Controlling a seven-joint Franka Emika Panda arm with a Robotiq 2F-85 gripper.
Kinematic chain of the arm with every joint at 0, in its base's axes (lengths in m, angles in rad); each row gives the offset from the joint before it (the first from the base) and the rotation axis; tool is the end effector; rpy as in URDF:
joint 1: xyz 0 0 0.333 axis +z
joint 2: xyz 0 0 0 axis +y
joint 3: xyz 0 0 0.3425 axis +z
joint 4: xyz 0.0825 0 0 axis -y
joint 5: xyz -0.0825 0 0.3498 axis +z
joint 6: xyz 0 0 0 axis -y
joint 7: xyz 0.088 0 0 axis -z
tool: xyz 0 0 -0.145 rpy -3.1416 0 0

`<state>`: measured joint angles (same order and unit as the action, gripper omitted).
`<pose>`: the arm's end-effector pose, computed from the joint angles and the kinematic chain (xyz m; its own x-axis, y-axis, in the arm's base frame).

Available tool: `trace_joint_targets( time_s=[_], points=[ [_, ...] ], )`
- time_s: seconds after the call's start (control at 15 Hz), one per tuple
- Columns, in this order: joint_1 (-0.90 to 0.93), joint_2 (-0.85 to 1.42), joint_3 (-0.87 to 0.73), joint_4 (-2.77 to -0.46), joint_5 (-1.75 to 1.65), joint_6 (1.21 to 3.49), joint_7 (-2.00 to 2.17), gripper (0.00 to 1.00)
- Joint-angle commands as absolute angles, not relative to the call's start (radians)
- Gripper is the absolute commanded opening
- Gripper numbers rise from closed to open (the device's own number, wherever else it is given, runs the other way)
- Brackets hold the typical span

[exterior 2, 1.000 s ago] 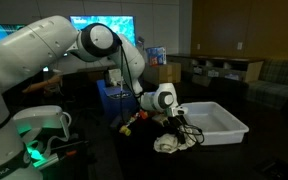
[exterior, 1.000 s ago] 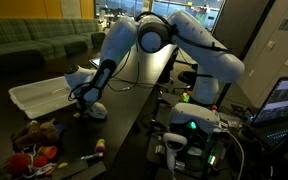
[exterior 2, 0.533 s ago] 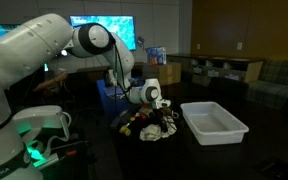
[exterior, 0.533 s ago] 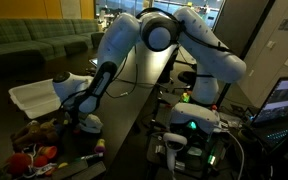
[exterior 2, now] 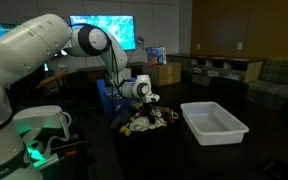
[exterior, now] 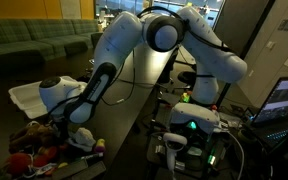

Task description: Pick up the towel and push the objects in front of the white container to the left then place the towel in the container.

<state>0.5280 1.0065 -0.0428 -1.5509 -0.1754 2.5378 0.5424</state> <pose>0.6014 0.3190 0.0541 0.9930 0.1103 0.0412 0.1042 -0.9861 0.1291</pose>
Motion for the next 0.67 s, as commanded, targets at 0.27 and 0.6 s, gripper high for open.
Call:
trace_joint_targets(
  time_s=[0.27,0.6],
  points=[
    [0.515,0.854,-0.060,-1.668,-0.175,2.557,0.521,0.01],
    [0.500,0.693,-0.156,-1.866,-0.243,2.580,0.530,0.01]
  ],
)
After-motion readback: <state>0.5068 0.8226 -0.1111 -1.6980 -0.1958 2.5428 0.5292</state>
